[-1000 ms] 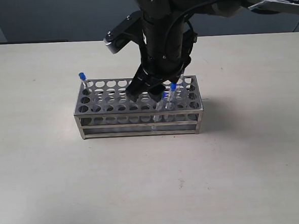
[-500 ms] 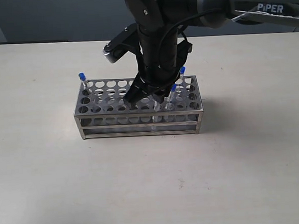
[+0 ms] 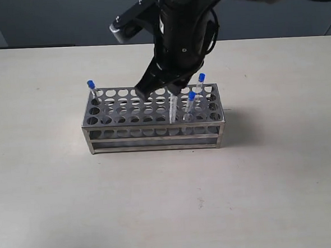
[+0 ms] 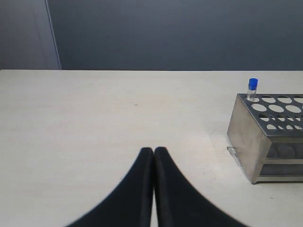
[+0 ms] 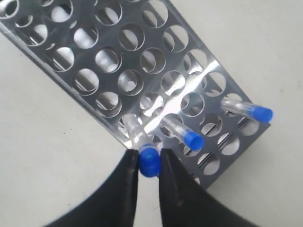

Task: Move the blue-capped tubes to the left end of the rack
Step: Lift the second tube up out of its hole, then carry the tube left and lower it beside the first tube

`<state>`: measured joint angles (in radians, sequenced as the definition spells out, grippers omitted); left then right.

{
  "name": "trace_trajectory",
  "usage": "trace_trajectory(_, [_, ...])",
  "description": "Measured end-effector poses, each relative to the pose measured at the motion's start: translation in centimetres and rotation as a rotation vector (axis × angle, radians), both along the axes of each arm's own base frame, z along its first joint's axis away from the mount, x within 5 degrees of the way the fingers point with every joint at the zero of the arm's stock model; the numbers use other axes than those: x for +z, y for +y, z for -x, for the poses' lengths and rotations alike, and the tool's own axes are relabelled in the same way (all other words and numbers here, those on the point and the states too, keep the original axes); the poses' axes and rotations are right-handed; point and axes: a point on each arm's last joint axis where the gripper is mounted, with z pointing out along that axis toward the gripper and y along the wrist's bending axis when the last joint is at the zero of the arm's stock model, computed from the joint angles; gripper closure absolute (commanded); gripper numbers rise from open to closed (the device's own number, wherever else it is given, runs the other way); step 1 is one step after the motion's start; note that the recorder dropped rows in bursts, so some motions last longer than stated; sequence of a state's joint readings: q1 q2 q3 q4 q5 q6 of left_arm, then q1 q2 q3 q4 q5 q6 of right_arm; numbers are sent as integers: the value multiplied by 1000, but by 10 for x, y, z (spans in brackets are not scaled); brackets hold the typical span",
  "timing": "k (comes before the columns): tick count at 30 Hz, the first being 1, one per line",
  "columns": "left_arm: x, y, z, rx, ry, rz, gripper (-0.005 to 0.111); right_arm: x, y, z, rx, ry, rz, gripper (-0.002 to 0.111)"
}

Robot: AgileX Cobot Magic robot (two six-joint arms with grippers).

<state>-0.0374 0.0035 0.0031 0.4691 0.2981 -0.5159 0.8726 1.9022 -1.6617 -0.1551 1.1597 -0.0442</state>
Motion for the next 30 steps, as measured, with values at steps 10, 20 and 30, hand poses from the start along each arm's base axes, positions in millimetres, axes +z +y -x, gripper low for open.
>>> trace_trajectory(10, [0,0,0,0,0,0,106,37,-7,12,64,-74,-93,108])
trace_trajectory(20, [0,0,0,0,0,0,106,42,46,14,335,-194,-178,109])
trace_trajectory(30, [0,0,0,0,0,0,106,7,87,-12,387,-193,-151,109])
